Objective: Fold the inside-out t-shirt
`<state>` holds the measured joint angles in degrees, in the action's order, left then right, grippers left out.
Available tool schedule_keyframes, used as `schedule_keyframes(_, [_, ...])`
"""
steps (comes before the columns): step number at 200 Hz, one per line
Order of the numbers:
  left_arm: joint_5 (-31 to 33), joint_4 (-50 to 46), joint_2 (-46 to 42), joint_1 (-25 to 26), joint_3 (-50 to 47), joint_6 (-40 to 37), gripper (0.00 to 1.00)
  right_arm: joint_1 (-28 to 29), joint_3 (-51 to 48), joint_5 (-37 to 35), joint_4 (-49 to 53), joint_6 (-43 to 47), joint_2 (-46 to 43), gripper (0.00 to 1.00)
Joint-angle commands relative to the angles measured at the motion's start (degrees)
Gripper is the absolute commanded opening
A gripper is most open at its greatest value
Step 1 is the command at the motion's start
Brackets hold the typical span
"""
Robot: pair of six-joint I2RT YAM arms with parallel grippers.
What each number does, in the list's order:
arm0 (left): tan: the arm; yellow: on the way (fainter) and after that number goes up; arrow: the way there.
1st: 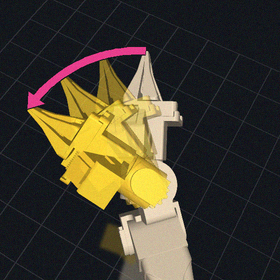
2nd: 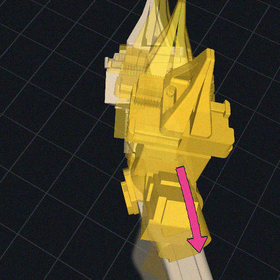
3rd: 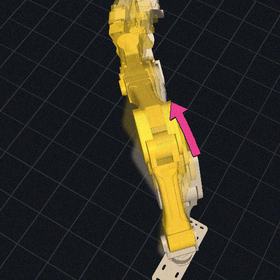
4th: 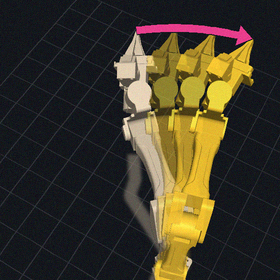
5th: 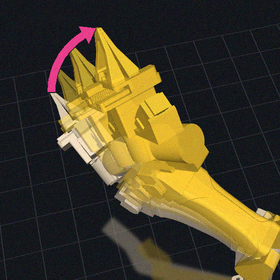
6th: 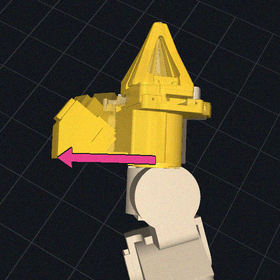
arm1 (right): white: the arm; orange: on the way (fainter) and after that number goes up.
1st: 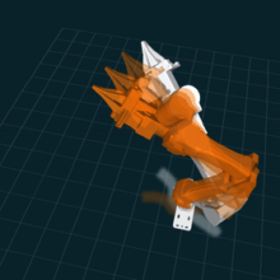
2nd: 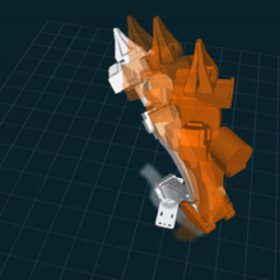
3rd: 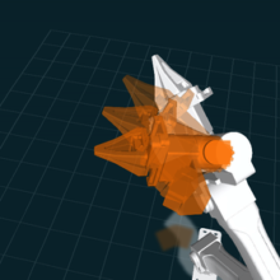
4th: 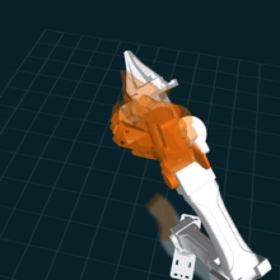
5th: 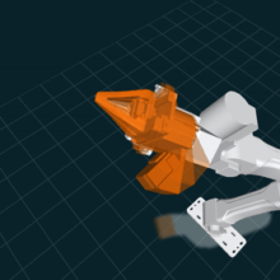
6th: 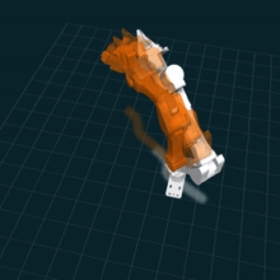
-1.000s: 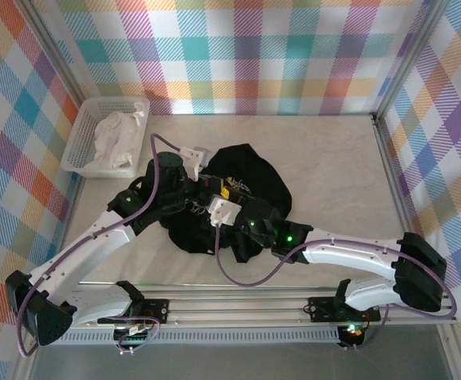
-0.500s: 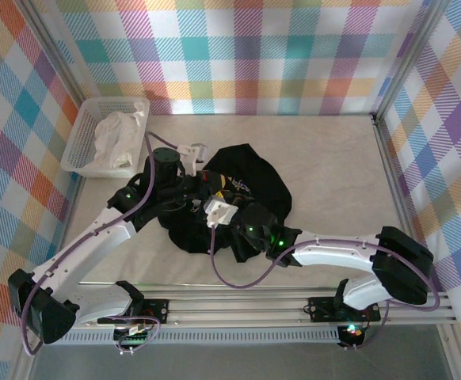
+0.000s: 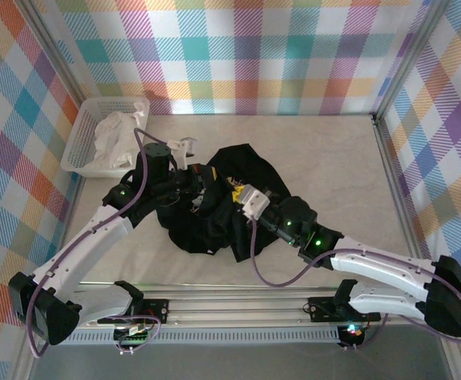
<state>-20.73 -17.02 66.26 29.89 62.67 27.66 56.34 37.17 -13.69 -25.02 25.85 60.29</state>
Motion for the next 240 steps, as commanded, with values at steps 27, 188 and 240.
schedule_keyframes(27, [7.13,-2.61,-0.68,-0.58,-2.82,-5.73,0.16,-9.72,4.85,17.39,9.98,-17.17,-2.14,0.0])
schedule_keyframes(188, [6.8,22.58,-20.92,5.7,-31.22,-24.27,0.72,-27.4,35.46,44.3,40.86,-33.27,12.12,0.0])
schedule_keyframes(240, [10.04,25.72,-19.57,9.91,-32.45,-38.25,0.73,-27.77,37.89,46.87,40.92,-34.65,14.71,0.0])
